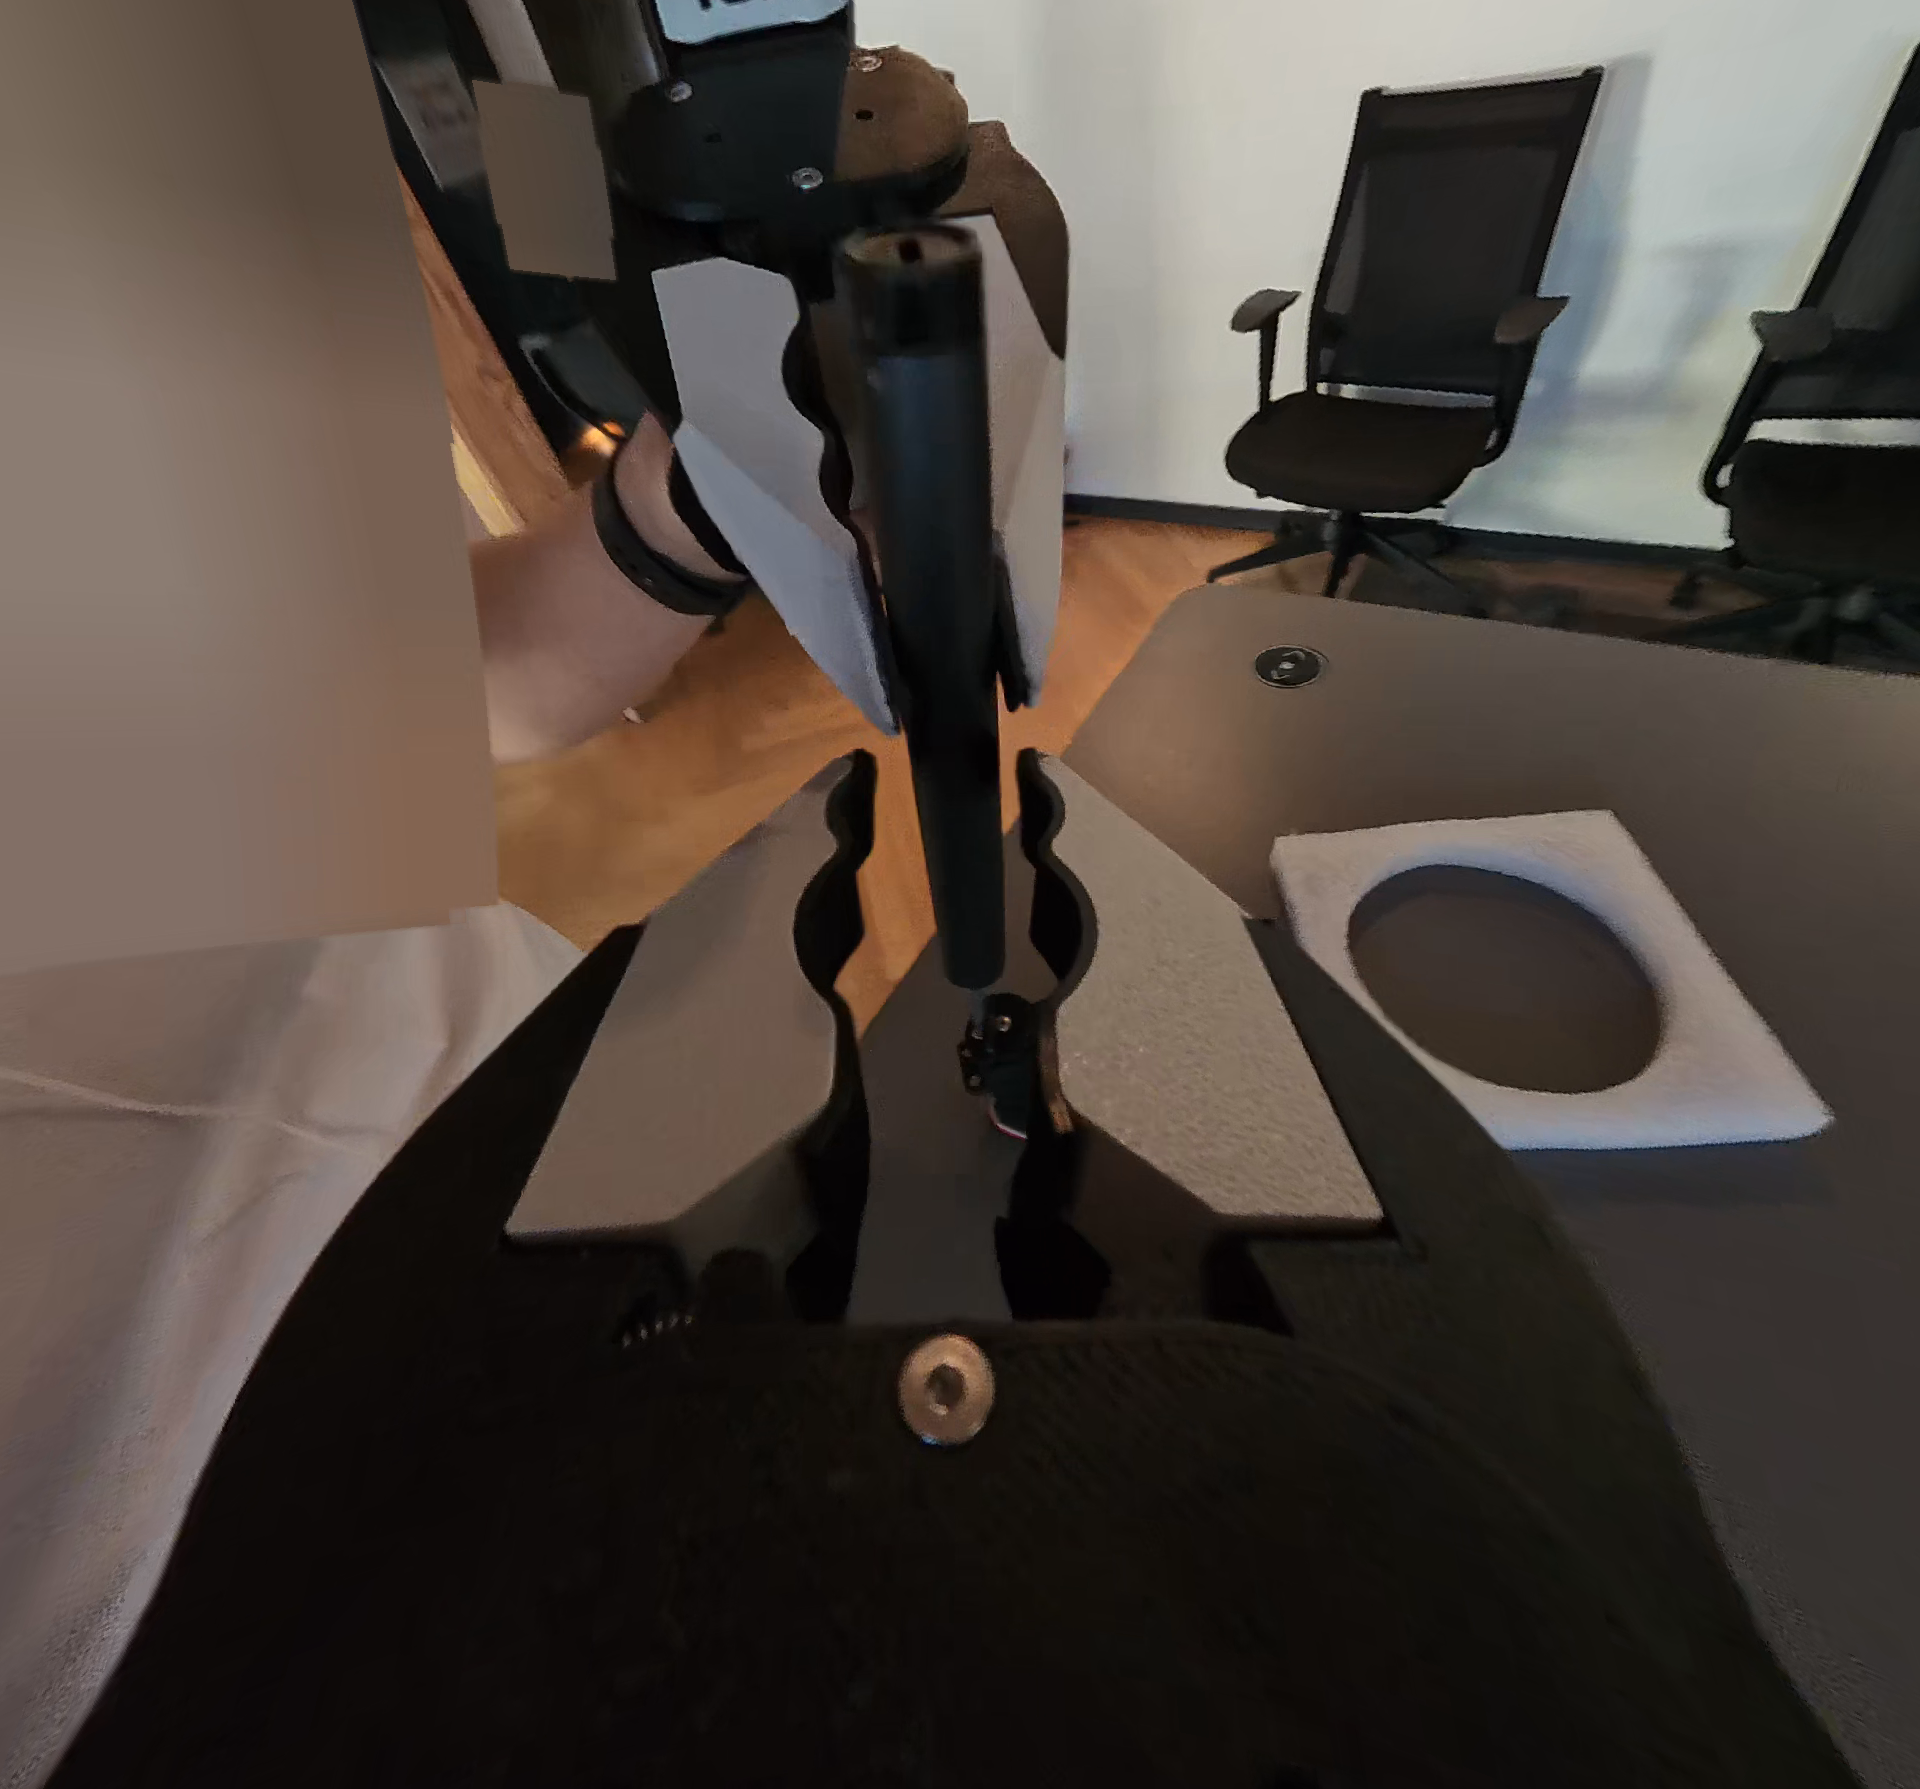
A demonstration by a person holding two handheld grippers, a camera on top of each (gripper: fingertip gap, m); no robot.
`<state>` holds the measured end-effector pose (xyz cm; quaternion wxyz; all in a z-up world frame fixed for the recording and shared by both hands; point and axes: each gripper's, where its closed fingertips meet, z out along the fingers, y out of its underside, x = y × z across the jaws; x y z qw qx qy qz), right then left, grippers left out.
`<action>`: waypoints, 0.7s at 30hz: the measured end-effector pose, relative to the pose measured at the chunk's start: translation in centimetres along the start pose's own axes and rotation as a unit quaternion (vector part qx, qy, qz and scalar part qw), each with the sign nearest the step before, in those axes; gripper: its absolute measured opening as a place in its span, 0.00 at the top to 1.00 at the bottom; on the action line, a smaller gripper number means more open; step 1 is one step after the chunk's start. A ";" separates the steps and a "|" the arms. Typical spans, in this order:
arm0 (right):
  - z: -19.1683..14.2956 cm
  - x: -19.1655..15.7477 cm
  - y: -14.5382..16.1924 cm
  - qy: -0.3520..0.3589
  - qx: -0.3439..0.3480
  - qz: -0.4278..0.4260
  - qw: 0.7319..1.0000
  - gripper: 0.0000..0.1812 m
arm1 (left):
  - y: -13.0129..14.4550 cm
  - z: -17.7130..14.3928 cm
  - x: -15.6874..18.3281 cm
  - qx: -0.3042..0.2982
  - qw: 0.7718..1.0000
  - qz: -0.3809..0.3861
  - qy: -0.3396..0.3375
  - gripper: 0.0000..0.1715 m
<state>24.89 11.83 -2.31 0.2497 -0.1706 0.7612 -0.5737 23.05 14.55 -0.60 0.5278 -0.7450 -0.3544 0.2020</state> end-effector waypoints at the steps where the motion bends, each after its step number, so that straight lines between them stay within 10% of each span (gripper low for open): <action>1: 0.2 -0.1 0.2 -0.009 0.006 0.016 1.000 0.83 | 0.0 0.0 0.0 0.001 1.000 0.000 0.000 0.91; 21: 1.5 -0.3 1.7 0.028 -0.065 -0.033 0.997 0.92 | -1.3 -0.9 0.1 0.047 0.998 -0.026 0.020 0.84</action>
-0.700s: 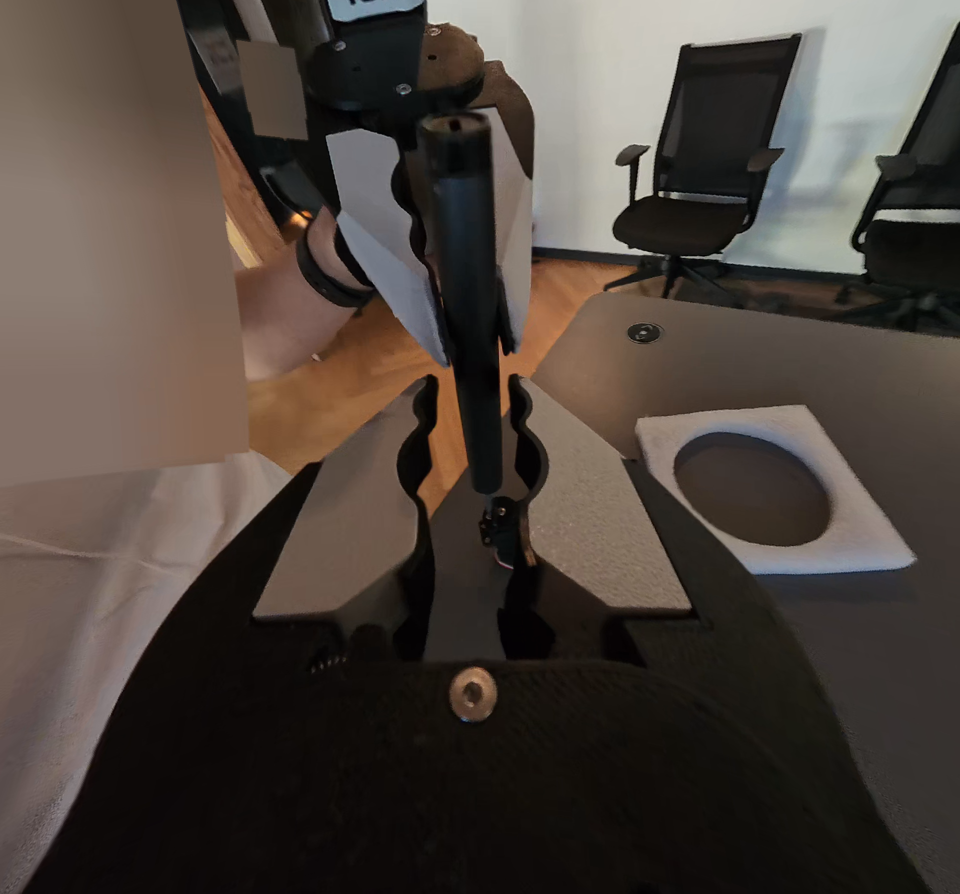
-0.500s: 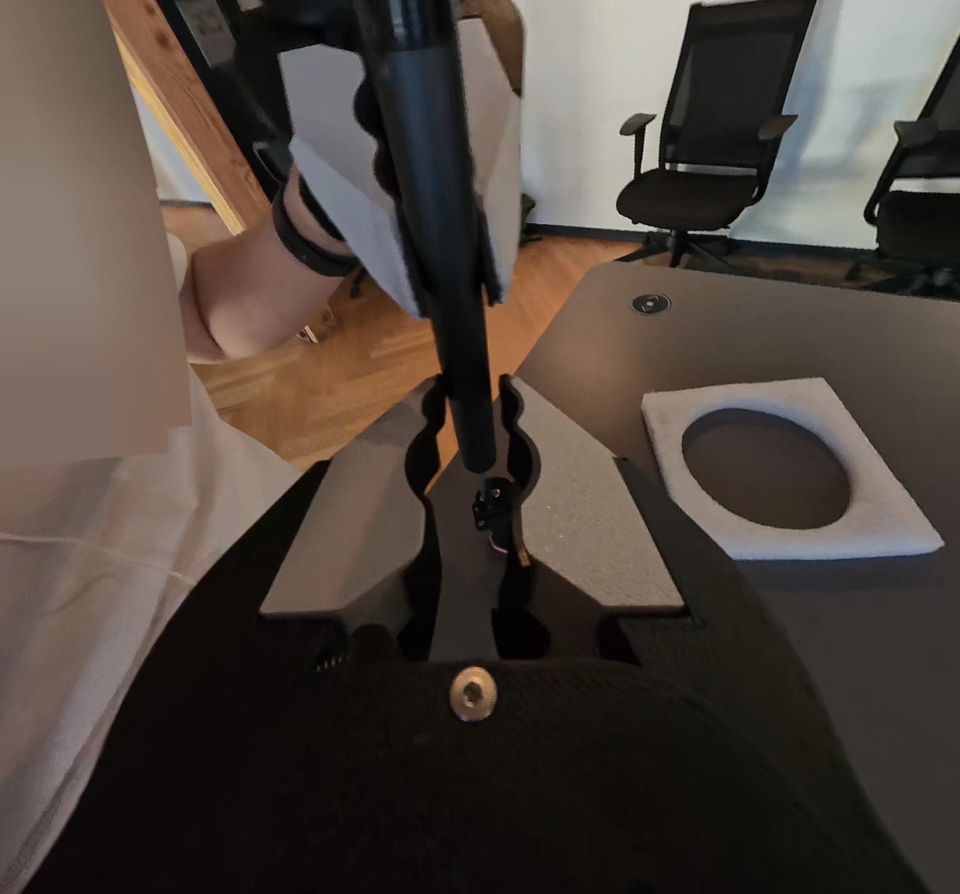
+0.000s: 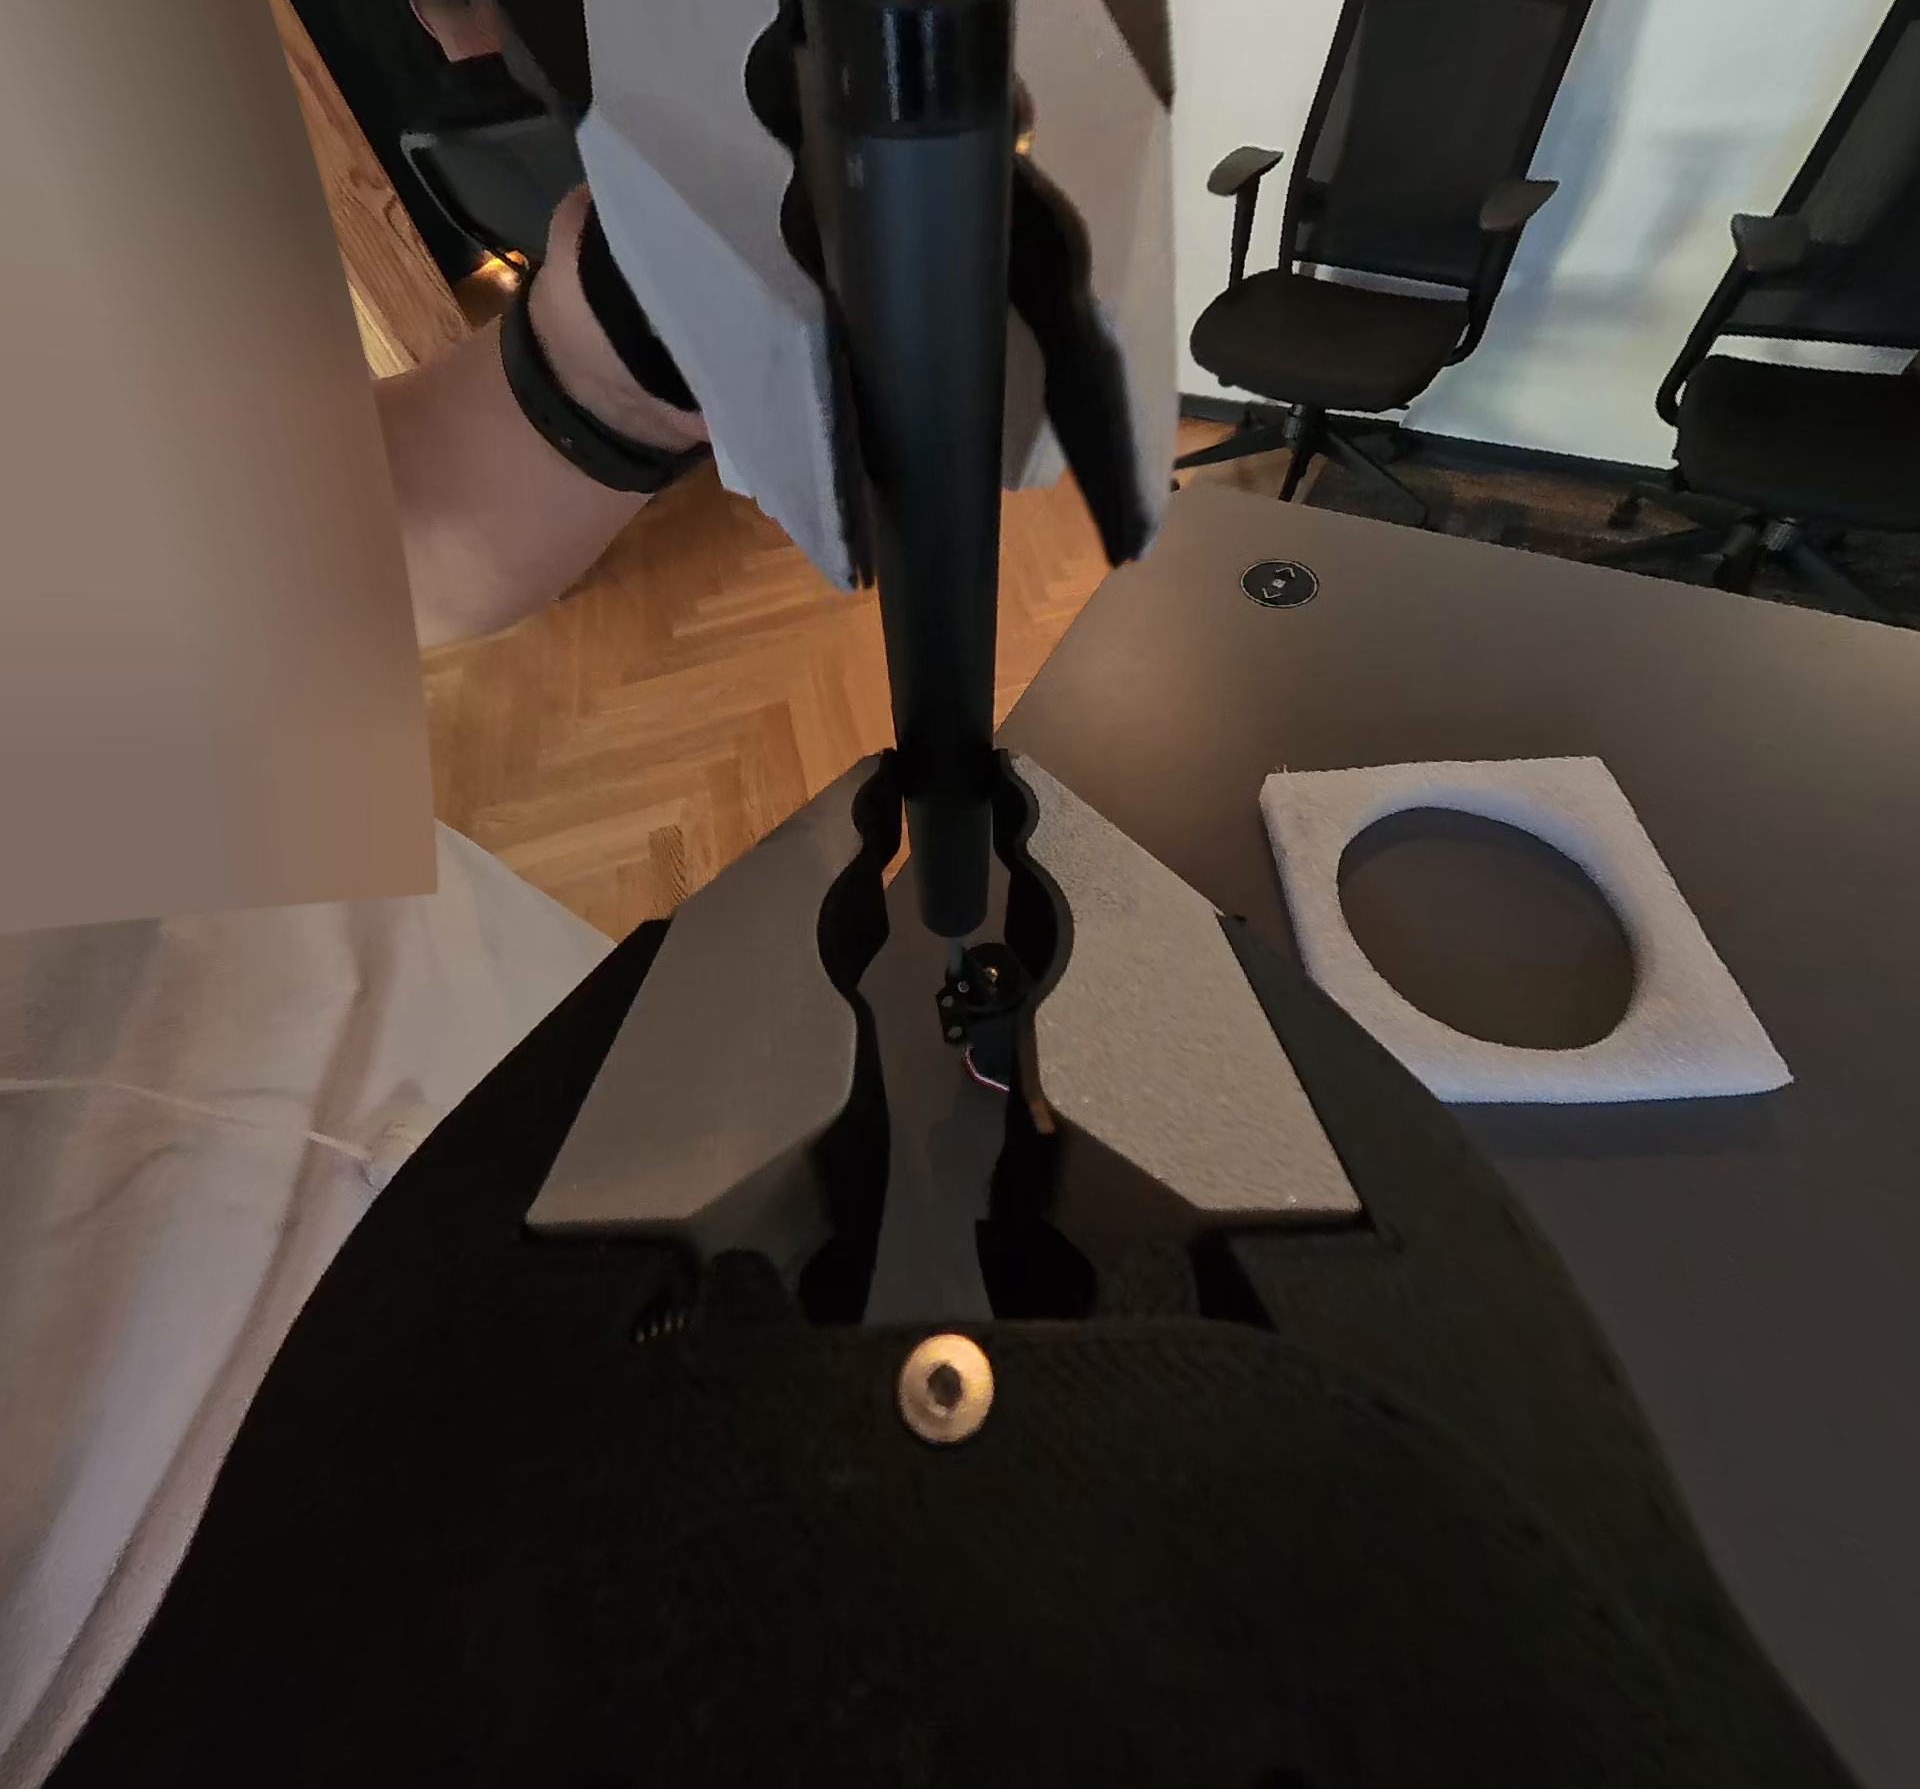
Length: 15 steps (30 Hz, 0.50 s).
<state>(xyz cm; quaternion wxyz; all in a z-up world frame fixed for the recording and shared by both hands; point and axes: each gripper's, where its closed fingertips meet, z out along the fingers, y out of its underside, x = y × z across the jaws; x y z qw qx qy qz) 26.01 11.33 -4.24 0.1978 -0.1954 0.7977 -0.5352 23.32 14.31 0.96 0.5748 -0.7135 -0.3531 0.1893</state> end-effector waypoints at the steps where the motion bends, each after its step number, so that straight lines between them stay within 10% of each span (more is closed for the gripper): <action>1: 0.0 0.0 0.0 0.001 -0.002 0.000 1.000 0.92 | -0.1 -0.1 -0.1 0.002 1.000 -0.003 0.000 0.82; 15: 0.0 0.1 0.0 0.004 -0.009 0.000 1.000 0.92 | -0.7 0.3 0.7 0.003 1.000 0.017 0.007 0.90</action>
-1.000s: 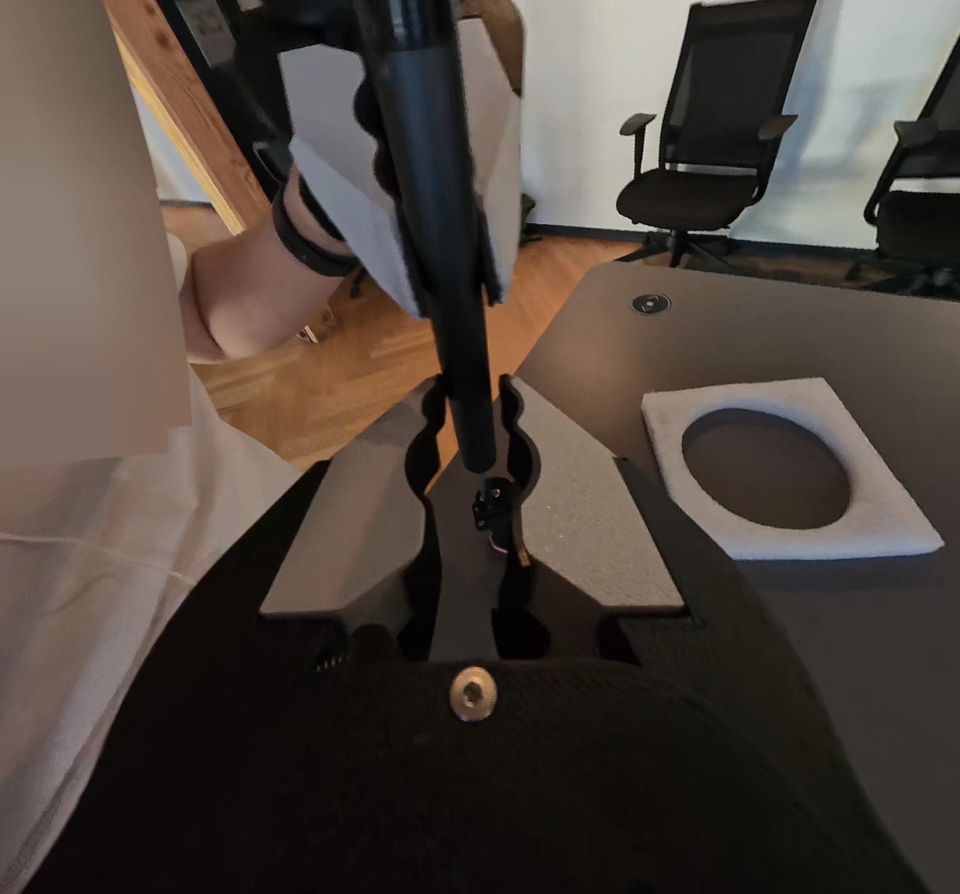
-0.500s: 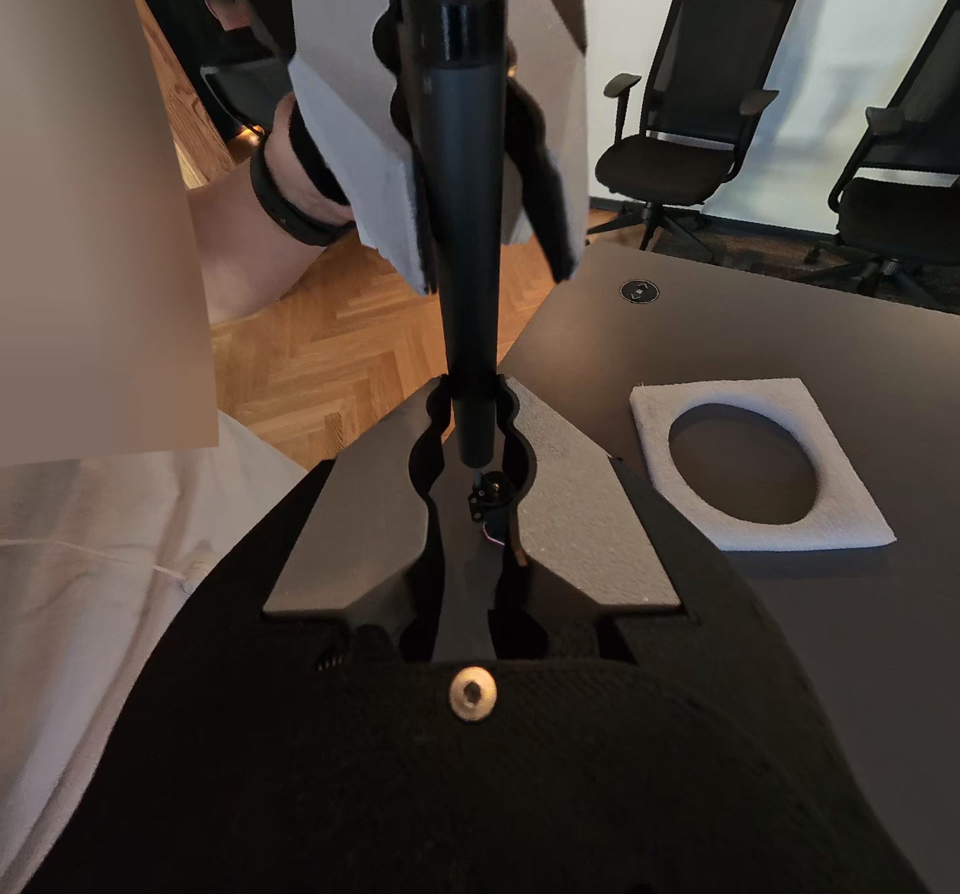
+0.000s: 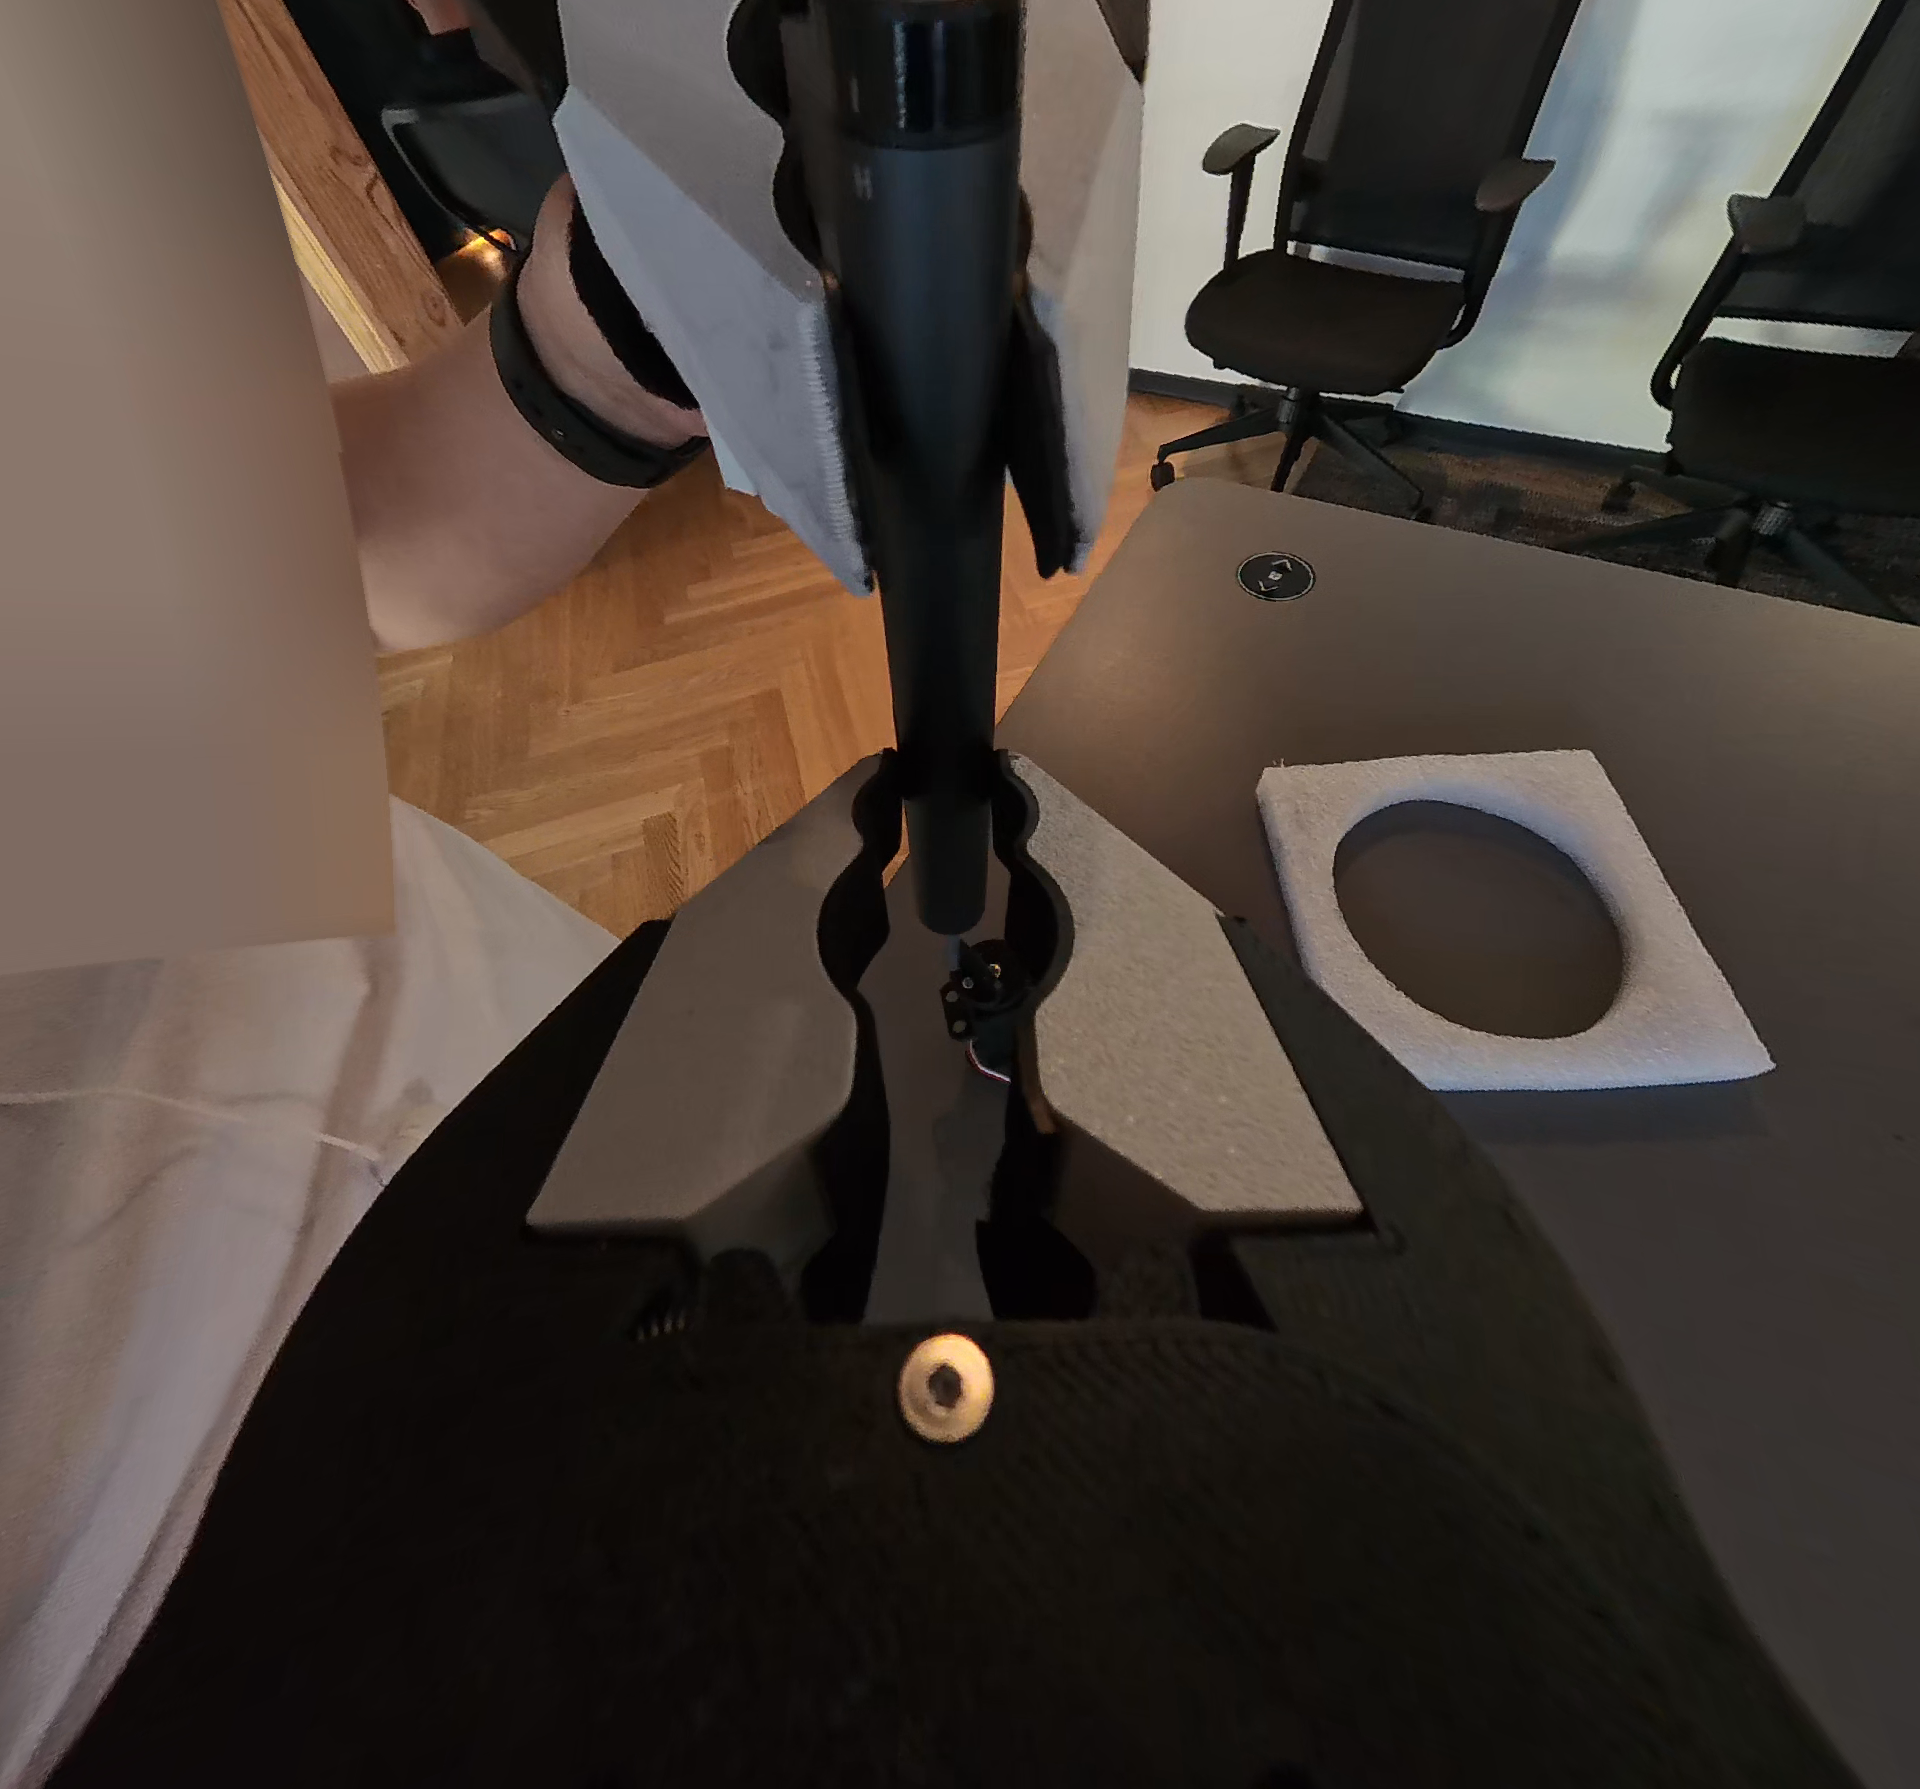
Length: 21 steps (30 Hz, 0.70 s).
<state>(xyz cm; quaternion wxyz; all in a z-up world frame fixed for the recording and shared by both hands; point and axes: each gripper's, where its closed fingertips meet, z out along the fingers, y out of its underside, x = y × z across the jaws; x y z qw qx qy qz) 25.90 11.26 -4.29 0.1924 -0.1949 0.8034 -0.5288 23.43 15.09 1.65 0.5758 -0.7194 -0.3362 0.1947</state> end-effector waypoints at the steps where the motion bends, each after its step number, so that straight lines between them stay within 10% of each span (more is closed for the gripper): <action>1: 0.0 0.1 0.0 0.002 0.000 -0.001 1.000 0.92 | 0.0 0.0 0.0 -0.001 1.000 0.002 -0.002 0.90; 21: 0.3 0.6 0.7 0.003 -0.003 -0.002 1.000 0.91 | 0.2 -0.1 -0.3 -0.002 1.000 0.000 -0.009 0.91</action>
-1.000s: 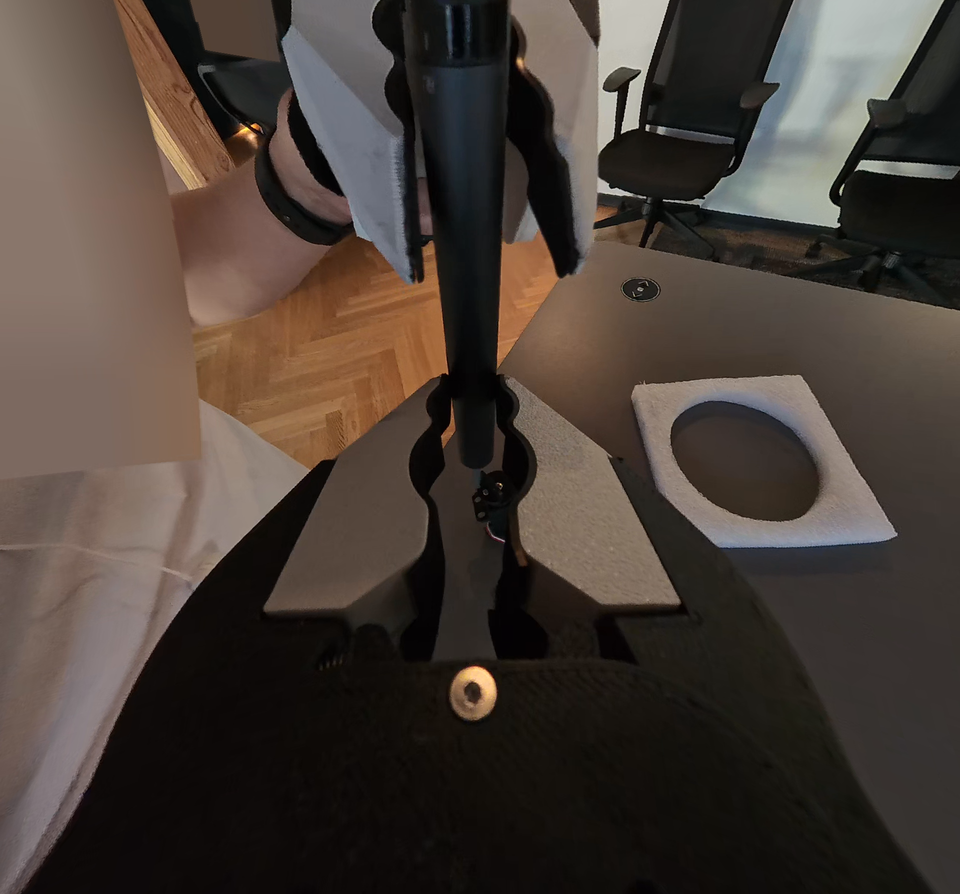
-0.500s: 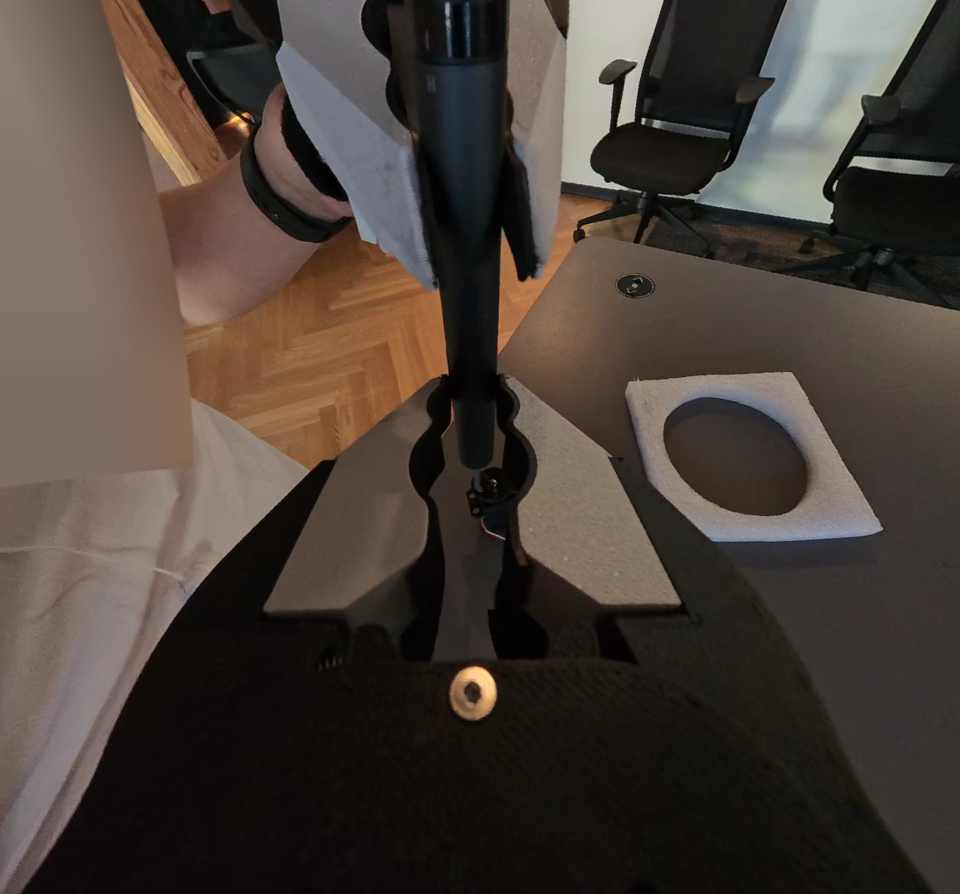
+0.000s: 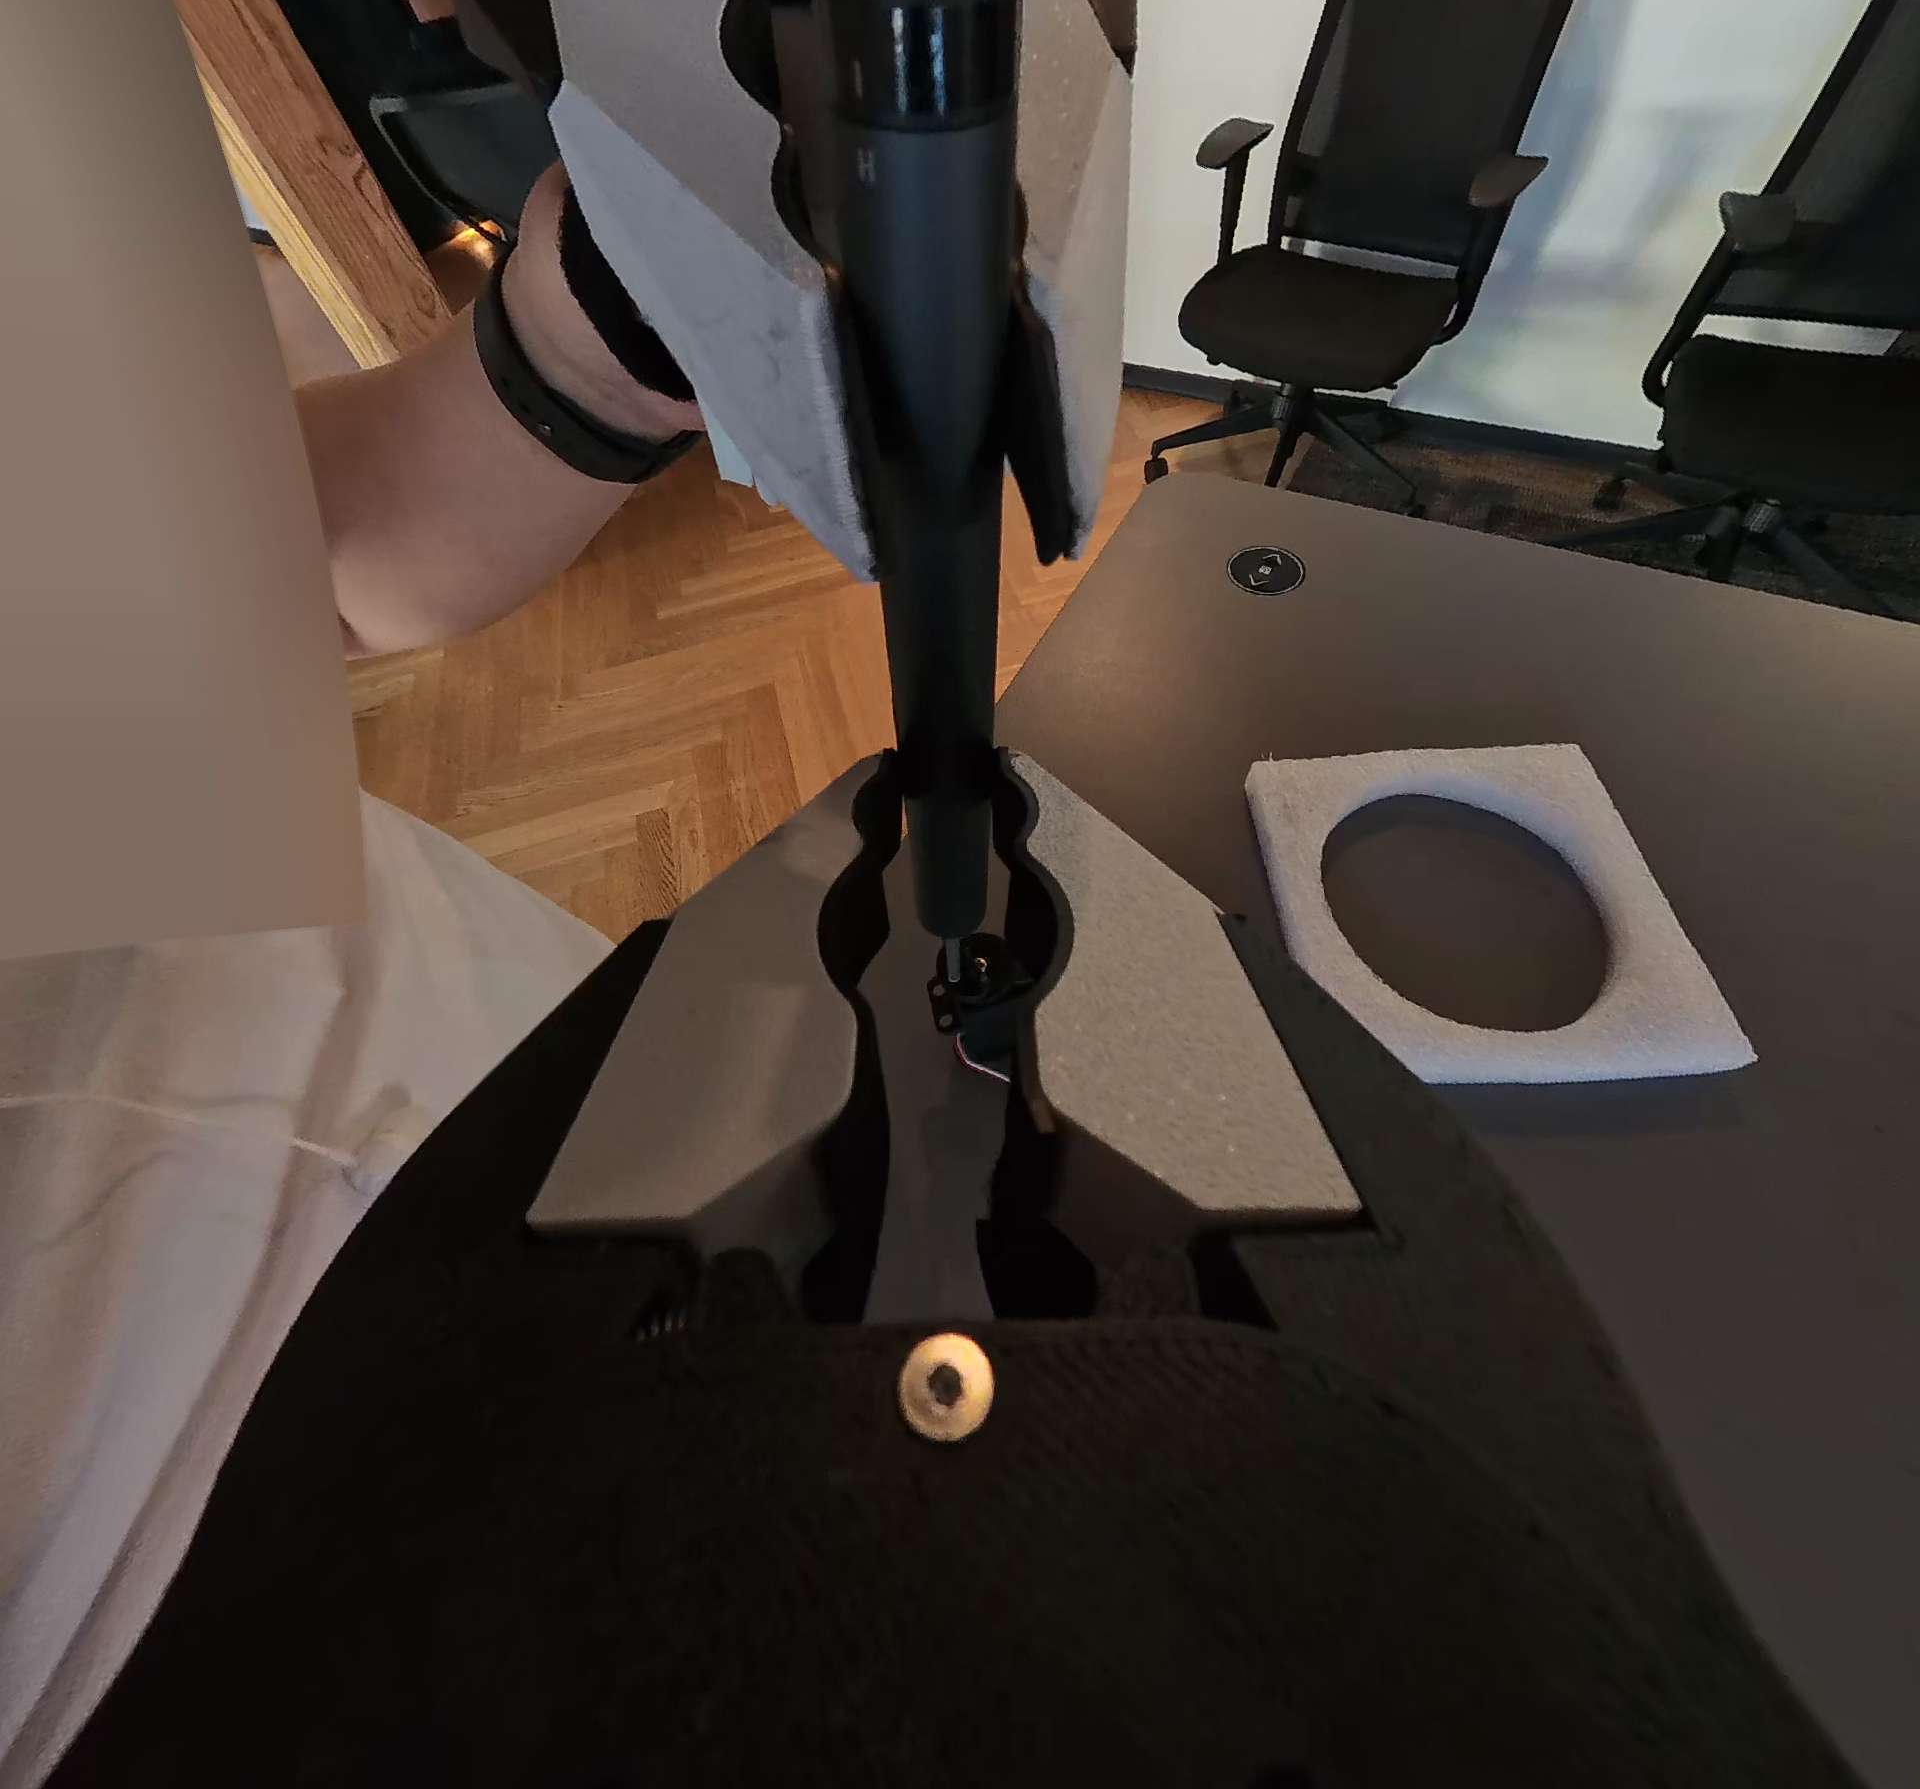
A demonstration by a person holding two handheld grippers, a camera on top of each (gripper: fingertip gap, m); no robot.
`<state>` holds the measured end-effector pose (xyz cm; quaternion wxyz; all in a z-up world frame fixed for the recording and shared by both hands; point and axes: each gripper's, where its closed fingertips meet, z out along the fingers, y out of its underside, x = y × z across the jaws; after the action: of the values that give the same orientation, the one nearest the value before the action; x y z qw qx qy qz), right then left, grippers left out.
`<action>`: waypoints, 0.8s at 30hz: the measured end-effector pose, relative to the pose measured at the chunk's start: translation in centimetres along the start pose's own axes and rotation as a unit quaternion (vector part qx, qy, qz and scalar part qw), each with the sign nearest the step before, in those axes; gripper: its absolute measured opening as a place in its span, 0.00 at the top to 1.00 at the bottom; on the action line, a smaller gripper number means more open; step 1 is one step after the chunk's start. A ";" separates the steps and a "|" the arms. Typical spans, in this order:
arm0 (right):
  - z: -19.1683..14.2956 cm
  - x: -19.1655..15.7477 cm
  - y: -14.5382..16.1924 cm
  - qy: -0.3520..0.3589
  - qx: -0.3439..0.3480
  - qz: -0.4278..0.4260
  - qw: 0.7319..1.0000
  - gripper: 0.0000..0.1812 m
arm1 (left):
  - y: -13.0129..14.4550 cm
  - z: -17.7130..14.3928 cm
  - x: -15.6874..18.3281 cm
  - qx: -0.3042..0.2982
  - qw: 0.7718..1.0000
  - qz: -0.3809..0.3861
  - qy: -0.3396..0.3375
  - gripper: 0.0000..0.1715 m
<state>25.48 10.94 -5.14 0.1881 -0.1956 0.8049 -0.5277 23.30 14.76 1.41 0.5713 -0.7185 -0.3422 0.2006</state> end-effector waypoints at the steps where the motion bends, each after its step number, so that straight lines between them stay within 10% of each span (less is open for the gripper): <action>1: 0.0 0.0 0.1 0.000 -0.001 0.000 1.000 0.91 | 0.1 0.0 0.0 0.000 1.000 0.000 0.000 0.91; 24: -0.2 -0.7 0.5 0.083 0.006 -0.024 0.996 0.91 | 0.3 0.3 1.8 -0.036 0.989 0.077 0.125 0.91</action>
<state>25.94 11.61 -5.44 0.1088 -0.1690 0.8094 -0.5517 24.44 16.26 1.20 0.5661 -0.7823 -0.2190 0.1397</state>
